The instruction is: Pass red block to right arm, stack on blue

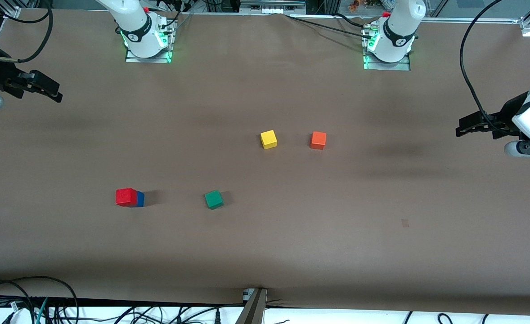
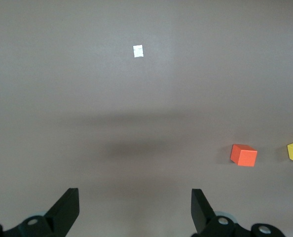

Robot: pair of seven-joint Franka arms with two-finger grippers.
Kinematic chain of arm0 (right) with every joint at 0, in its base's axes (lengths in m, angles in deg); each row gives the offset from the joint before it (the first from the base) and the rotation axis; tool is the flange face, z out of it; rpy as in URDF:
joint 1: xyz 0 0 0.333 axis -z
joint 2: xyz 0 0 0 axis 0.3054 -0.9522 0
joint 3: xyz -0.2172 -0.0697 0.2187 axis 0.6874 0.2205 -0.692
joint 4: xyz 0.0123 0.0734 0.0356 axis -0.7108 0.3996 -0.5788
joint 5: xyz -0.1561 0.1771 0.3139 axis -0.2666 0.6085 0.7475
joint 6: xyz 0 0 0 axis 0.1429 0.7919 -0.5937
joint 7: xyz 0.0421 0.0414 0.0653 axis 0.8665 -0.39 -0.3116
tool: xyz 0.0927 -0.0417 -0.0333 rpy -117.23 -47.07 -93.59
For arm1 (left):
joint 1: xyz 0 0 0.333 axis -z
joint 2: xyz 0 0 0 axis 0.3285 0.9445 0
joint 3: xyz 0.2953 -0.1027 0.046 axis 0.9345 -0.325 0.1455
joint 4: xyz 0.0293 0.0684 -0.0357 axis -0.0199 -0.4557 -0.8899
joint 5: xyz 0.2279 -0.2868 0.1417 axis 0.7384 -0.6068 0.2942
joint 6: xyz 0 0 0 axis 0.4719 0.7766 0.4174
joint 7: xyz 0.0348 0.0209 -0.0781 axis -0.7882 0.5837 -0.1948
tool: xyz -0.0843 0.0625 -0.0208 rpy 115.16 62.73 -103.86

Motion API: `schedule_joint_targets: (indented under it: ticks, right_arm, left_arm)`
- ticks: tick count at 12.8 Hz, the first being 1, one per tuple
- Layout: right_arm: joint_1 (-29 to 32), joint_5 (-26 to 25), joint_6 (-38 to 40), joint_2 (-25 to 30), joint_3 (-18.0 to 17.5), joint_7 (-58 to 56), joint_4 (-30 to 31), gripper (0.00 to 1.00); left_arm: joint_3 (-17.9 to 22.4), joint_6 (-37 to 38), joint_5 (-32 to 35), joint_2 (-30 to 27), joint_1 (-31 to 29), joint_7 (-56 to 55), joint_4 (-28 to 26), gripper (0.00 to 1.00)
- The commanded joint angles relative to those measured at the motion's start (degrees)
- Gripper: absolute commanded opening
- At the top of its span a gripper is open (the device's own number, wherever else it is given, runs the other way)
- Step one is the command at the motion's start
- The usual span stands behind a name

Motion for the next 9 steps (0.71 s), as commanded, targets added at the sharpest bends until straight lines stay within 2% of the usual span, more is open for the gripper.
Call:
schedule_joint_targets:
  ticks: [1,9]
  right_arm:
    - [1.0,-0.9,-0.6,-0.1,-0.8,-3.6,-0.1,1.00]
    - [1.1,-1.6,2.5,-0.6,-0.7,-5.1,-0.4,1.00]
  left_arm:
    - [0.1,0.5,0.4,0.0,0.3,-0.3,0.7,1.00]
    - [0.2,0.5,0.4,0.1,0.4,-0.4,1.1,1.00]
